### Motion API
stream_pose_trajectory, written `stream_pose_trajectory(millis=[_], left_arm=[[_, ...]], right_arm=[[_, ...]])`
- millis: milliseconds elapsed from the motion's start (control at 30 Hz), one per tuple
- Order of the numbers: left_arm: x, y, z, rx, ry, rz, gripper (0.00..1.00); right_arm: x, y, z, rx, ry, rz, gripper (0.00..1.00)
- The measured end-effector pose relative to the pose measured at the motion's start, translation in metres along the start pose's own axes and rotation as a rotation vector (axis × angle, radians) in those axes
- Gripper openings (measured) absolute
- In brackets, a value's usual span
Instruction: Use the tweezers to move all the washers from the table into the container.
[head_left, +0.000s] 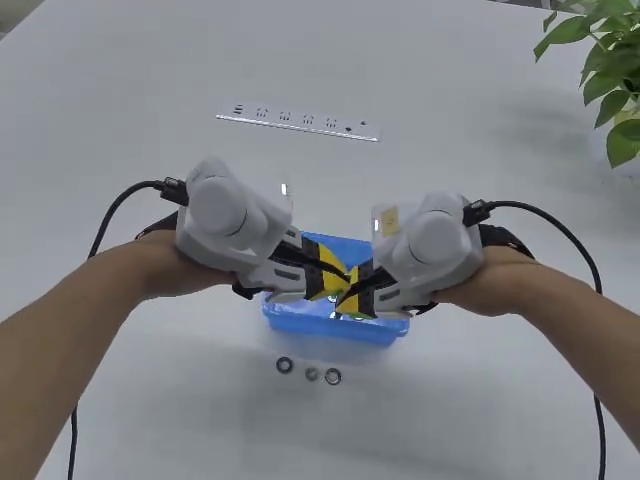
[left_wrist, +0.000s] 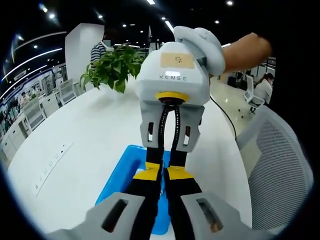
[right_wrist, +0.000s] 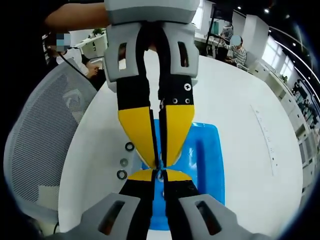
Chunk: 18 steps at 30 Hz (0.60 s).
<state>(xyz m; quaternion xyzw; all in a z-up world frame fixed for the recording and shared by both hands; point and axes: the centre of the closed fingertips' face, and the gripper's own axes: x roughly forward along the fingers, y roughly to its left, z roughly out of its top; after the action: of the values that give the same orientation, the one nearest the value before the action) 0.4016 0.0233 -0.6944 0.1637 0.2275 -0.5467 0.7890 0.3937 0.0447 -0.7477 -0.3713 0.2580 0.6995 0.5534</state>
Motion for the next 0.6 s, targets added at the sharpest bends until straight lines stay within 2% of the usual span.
stream_pose_trajectory(millis=[267, 467, 600], left_arm=[[0.0019, -0.0029, 0.0025, 0.036, 0.005, -0.001, 0.06], [0.0009, -0.0005, 0.0055, 0.048, 0.004, 0.016, 0.06], [-0.0005, -0.0012, 0.0078, 0.041, -0.001, 0.015, 0.05]], right_arm=[[-0.0012, -0.0003, -0.0007, 0.001, 0.006, -0.002, 0.08], [-0.0035, -0.0050, -0.0005, -0.003, 0.001, -0.027, 0.09], [-0.0051, -0.0047, 0.0001, -0.001, -0.001, -0.026, 0.10]])
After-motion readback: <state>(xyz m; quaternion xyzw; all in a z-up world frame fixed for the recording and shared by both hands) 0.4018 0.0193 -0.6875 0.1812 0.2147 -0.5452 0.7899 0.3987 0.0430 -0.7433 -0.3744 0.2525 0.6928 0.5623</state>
